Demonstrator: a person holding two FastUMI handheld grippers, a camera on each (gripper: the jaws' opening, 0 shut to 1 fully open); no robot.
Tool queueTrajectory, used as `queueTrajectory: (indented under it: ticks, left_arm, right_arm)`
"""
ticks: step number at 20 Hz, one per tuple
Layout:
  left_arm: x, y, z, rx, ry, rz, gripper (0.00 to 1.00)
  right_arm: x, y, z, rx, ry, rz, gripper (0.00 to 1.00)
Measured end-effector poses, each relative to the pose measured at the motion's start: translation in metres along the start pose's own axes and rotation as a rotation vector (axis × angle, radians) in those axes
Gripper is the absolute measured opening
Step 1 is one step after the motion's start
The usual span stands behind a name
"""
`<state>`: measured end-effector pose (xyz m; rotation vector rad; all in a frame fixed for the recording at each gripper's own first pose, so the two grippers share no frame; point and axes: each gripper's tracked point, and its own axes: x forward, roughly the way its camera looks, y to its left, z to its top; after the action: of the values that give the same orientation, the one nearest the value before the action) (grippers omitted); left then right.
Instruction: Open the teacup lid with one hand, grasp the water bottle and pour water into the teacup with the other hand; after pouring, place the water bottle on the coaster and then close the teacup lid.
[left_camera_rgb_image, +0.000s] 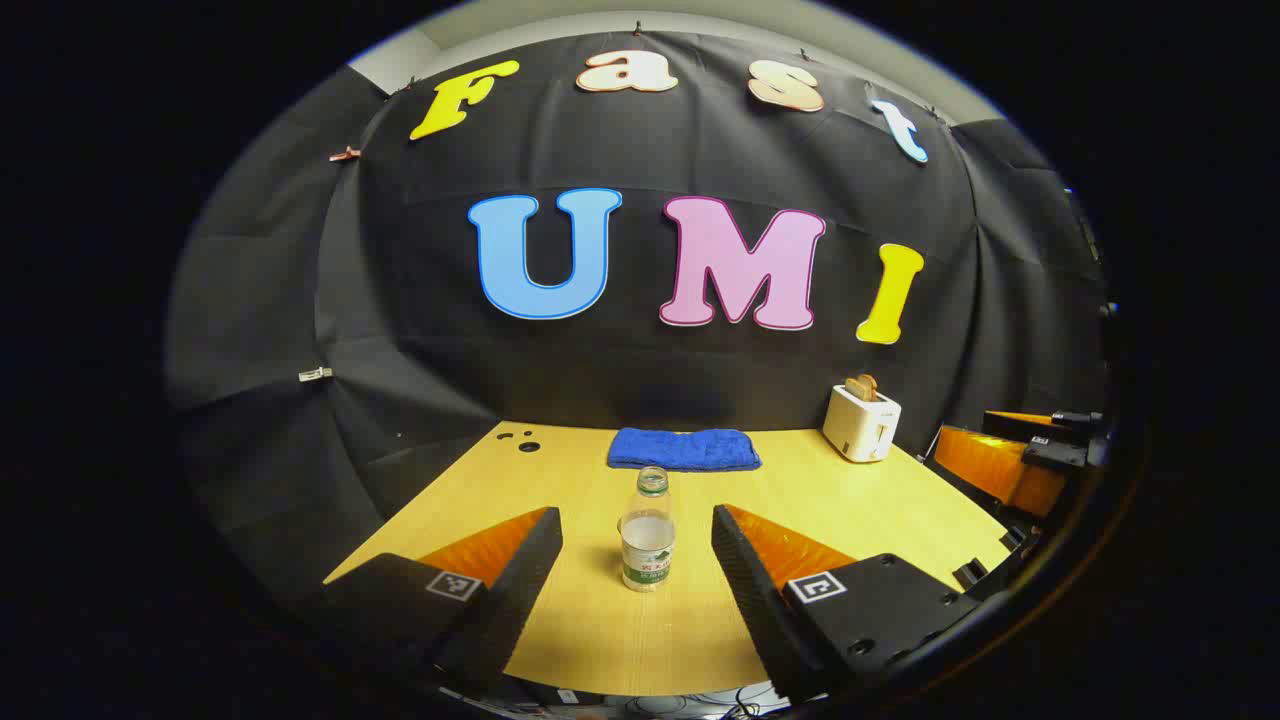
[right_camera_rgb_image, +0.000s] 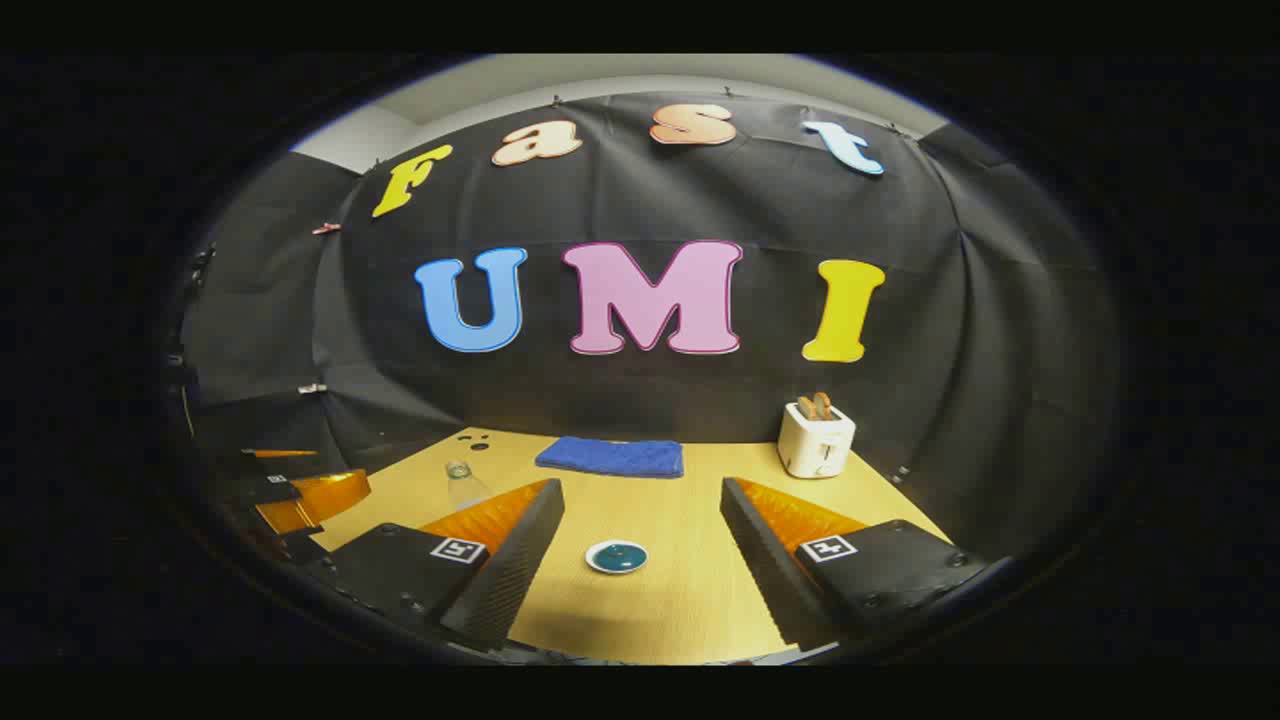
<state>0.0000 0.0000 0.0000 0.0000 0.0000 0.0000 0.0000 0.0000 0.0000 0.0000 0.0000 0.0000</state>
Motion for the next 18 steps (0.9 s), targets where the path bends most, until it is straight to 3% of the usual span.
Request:
queueTrajectory:
  ticks: [18]
  left_arm:
    - [0.029,0.004,-0.010,-0.004,0.038,-0.043,0.95]
  right_arm:
    - [0.035,0.043,-0.028,-0.032,0.055,0.105,0.98]
